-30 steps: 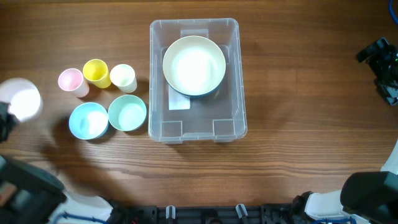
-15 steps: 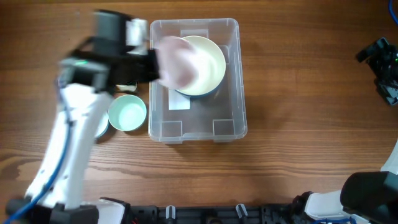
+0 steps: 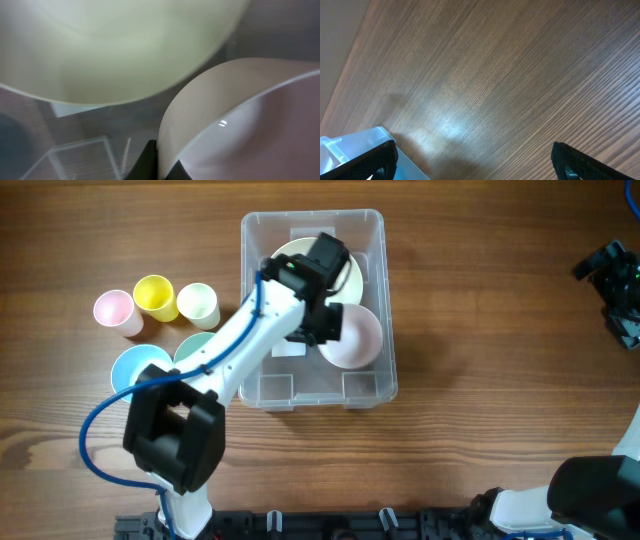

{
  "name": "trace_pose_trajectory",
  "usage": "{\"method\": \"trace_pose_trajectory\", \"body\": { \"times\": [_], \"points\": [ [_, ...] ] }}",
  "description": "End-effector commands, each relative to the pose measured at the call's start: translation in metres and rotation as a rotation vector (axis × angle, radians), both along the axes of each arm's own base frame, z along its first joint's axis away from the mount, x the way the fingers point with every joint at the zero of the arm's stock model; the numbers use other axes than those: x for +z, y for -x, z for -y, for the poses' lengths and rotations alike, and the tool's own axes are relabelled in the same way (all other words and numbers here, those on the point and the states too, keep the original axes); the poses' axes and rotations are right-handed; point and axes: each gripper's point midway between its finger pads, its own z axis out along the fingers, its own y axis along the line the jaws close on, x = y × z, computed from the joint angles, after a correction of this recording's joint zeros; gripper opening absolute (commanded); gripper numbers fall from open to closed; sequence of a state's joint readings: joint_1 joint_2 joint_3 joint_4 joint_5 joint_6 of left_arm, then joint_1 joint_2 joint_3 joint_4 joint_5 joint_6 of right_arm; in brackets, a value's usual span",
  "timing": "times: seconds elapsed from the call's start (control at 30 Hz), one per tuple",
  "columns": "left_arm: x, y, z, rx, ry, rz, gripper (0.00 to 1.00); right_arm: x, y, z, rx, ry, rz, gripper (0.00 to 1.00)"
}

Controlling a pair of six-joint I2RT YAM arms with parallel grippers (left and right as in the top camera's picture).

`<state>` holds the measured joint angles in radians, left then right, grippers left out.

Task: Pack container
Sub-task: 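Carry the pink bowl with the left gripper into the bin's near right corner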

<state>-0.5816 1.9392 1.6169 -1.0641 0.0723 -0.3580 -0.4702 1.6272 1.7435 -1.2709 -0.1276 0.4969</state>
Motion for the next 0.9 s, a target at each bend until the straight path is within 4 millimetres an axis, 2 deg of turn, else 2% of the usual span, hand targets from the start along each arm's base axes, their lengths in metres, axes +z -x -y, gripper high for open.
{"method": "trace_pose_trajectory", "body": {
  "times": [0.0, 0.2, 0.3, 0.37, 0.47, 0.6, 0.63, 0.73, 0.8, 0.83, 0.87],
  "points": [
    [0.001, 0.008, 0.015, -0.033, -0.023, 0.031, 0.05, -0.005, -0.002, 0.001, -0.002, -0.009, -0.008, 1.00],
    [-0.028, 0.021, 0.026, -0.068, -0.064, -0.021, 0.06, -0.005, -0.002, 0.001, -0.002, -0.009, -0.008, 1.00],
    [-0.029, 0.019, 0.025, -0.046, -0.073, -0.013, 0.18, -0.005, -0.002, 0.001, -0.002, -0.009, -0.008, 0.99],
    [-0.028, 0.019, 0.023, -0.042, -0.073, -0.014, 0.32, -0.004, -0.002, 0.001, -0.002, -0.009, -0.008, 1.00],
    [-0.014, 0.017, 0.014, -0.001, -0.064, -0.007, 0.42, -0.005, -0.002, 0.001, -0.002, -0.009, -0.008, 1.00],
    [0.022, 0.011, -0.003, 0.045, -0.031, 0.035, 0.49, -0.005, -0.002, 0.001, -0.002, -0.009, -0.008, 1.00],
    [0.033, 0.010, -0.011, 0.063, -0.030, 0.048, 0.50, -0.005, -0.002, 0.001, -0.002, -0.009, -0.008, 0.99],
    [0.079, 0.011, -0.056, 0.159, -0.015, 0.082, 0.55, -0.005, -0.002, 0.001, -0.002, -0.009, -0.008, 1.00],
    [0.103, 0.016, -0.099, 0.260, -0.034, 0.104, 0.62, -0.005, -0.002, 0.001, -0.002, -0.010, -0.008, 0.99],
    [0.115, 0.023, -0.133, 0.342, -0.053, 0.103, 0.65, -0.005, -0.002, 0.001, -0.002, -0.009, -0.008, 1.00],
    [0.120, 0.026, -0.148, 0.382, -0.064, 0.100, 0.67, -0.005, -0.002, 0.001, -0.002, -0.010, -0.008, 1.00]
  ]
}}
